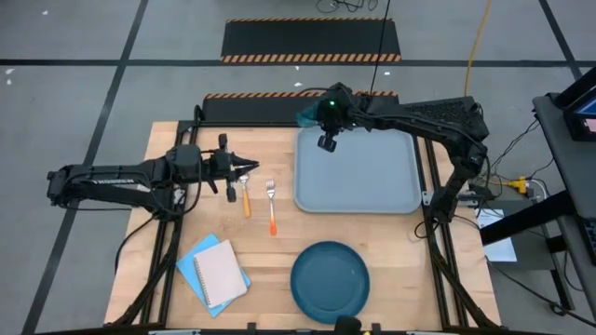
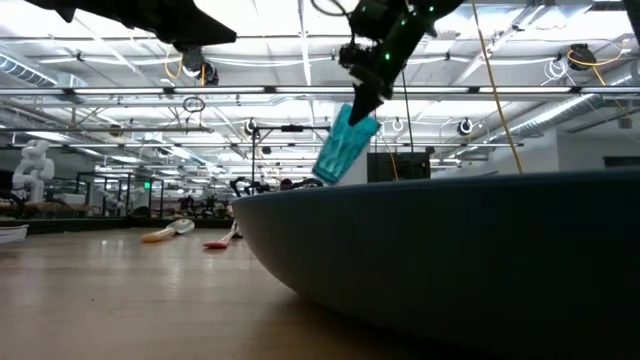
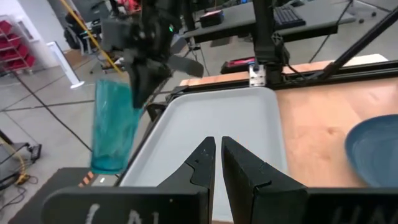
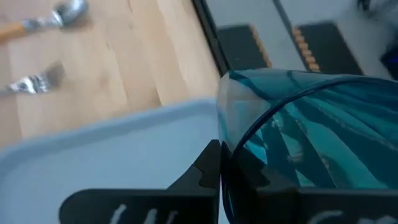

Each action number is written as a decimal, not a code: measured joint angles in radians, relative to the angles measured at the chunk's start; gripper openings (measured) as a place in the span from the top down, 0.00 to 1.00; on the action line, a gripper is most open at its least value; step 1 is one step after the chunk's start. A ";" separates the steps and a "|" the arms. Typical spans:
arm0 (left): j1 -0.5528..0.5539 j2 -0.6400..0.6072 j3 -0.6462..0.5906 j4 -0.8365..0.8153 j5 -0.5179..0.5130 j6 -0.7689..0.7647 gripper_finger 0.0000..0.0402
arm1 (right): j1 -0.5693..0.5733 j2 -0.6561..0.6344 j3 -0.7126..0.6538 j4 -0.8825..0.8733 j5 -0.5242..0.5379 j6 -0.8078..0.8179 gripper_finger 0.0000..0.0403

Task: Pick and place plate/cup/fork/spoon on tray
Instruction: Put the blue glass on the gray tray

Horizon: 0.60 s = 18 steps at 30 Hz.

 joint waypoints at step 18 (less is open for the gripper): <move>0.005 0.000 -0.001 -0.031 0.000 -0.014 0.92 | 0.002 0.090 0.000 -0.009 -0.003 -0.015 0.97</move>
